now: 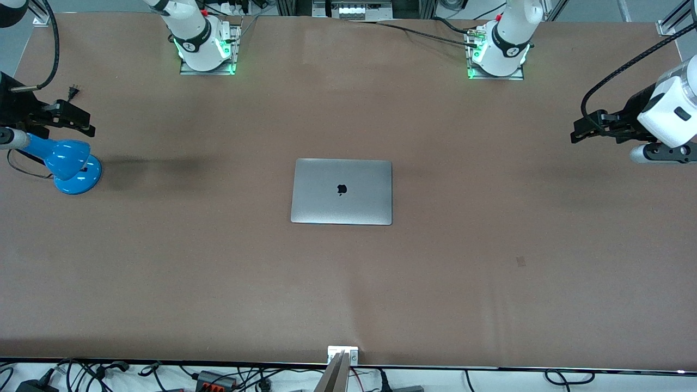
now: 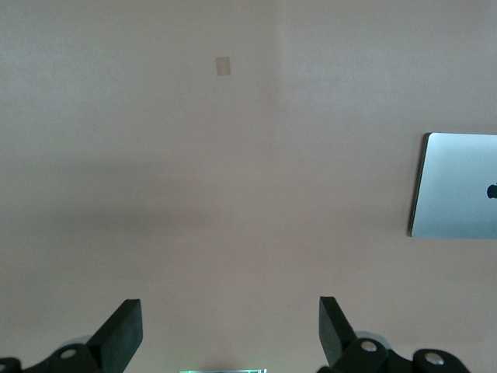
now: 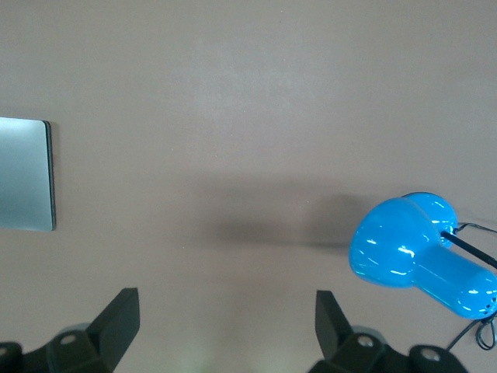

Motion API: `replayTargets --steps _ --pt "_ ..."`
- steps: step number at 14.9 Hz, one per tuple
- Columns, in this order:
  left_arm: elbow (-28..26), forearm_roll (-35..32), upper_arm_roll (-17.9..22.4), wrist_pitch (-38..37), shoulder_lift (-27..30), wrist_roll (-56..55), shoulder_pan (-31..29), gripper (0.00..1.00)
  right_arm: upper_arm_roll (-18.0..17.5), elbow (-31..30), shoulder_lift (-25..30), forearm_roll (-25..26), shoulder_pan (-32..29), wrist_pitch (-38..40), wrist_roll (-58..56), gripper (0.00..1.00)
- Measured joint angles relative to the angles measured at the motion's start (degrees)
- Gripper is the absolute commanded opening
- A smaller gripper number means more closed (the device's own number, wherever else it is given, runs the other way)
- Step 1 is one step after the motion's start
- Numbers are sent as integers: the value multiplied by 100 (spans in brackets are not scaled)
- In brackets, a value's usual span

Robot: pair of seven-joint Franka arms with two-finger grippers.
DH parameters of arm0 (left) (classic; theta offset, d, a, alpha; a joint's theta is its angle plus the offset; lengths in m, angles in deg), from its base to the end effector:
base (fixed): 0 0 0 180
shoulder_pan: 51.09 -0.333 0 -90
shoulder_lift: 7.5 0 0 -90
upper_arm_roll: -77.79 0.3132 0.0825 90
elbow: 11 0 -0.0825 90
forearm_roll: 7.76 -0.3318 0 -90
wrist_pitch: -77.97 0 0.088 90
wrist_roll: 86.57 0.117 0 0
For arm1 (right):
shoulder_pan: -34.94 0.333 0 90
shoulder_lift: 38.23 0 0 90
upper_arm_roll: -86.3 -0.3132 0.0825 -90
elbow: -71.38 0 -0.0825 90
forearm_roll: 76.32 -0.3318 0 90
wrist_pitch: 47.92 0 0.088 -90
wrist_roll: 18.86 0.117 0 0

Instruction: Close laptop with both arms from behind

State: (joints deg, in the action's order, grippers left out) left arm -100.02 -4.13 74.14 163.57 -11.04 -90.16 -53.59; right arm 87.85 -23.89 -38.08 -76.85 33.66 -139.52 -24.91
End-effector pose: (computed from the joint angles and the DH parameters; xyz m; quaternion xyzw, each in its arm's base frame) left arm 0.5098 -0.0170 0.5816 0.9974 0.0207 -0.0619 0.0311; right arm 0.4996 -0.0237 0.5768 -0.9991 -0.0278 0.0303 0.0070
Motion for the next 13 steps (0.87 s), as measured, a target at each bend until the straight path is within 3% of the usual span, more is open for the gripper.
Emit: replayTargets --steps 13 --pt "-547 0 74 167 334 -59 63 100 -3 0 -4 0 3 -4 0 100"
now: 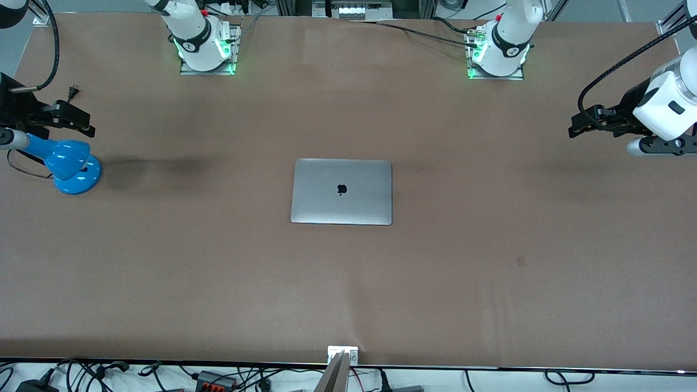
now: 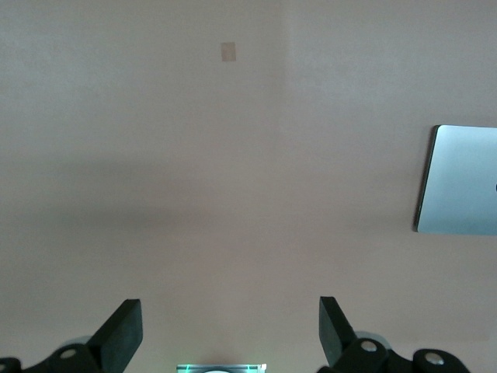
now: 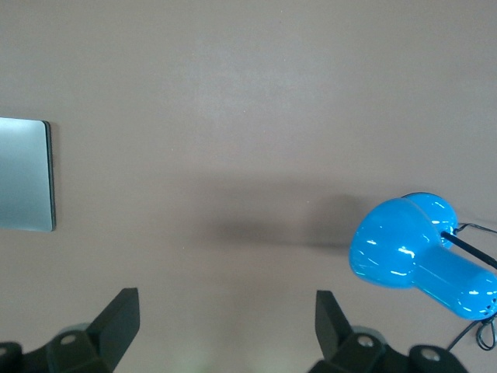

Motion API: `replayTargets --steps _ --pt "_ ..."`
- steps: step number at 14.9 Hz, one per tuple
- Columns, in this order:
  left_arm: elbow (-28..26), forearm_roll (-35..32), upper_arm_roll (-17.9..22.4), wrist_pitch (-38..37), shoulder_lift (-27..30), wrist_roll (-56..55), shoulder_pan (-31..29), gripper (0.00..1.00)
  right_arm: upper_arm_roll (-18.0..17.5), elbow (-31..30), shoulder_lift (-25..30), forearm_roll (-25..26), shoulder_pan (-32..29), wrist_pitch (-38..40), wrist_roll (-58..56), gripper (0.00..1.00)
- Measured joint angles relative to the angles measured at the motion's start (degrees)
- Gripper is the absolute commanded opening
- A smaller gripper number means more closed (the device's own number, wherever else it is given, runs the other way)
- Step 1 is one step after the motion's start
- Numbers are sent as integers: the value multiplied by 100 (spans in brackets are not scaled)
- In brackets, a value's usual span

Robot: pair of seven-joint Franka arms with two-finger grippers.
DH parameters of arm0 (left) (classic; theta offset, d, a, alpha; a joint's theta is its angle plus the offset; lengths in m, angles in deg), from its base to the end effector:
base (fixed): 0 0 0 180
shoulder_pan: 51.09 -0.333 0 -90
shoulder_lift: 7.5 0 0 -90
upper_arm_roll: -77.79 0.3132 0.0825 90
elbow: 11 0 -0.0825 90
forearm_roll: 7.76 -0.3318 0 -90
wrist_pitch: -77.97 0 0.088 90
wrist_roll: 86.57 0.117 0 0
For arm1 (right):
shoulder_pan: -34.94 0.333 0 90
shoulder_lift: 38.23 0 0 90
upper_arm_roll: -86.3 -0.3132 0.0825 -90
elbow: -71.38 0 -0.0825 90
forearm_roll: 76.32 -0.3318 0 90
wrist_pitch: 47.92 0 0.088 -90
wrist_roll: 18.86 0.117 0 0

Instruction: Close laptop with both arms from behind

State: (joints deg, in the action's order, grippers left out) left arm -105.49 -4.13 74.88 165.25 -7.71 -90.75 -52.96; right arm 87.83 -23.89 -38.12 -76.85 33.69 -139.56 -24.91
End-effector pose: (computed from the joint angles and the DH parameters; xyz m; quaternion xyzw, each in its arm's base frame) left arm 0.4930 -0.0166 0.5738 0.9970 0.0279 -0.0661 0.0288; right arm 0.4999 -0.0232 0.5765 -0.9991 -0.0282 0.0303 0.0070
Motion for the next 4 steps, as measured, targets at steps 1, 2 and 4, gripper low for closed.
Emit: replayTargets --steps 1,2,4 --pt "1 0 3 21 13 0 0 100 0 0 0 0 0 0 0 100" --pt "1 0 6 32 29 0 0 100 0 0 0 0 0 0 0 100" --pt "3 0 15 39 52 -1 0 100 -1 0 0 0 0 0 0 100"
